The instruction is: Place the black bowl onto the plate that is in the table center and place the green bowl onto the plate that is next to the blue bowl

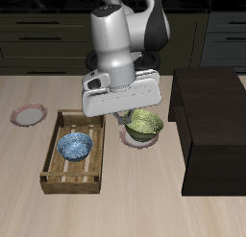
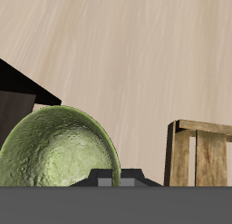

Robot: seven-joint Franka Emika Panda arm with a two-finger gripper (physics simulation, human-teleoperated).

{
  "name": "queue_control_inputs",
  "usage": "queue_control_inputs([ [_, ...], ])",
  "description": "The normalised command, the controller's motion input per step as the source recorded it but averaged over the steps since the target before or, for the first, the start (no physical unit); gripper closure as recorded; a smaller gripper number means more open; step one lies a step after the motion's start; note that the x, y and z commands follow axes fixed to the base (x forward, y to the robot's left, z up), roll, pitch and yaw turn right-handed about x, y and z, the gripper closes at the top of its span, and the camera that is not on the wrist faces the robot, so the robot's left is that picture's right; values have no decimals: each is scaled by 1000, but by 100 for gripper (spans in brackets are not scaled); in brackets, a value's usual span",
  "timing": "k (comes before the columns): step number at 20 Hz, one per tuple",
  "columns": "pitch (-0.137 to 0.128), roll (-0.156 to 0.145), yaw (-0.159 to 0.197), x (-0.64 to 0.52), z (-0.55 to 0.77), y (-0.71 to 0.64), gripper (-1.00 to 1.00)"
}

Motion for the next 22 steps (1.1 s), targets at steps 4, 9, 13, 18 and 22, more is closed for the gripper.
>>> queue_control_inputs([
  [4, -21, -4, -36, -291, 130, -296, 100],
  [9, -30, -17, -23, -428, 126, -467, 100],
  [13, -31, 3, -29, -443, 80, -398, 100],
  [18, -27, 13, -31, -509, -7, -305, 100],
  [22, -78, 15, -22, -592, 153, -262, 100],
])
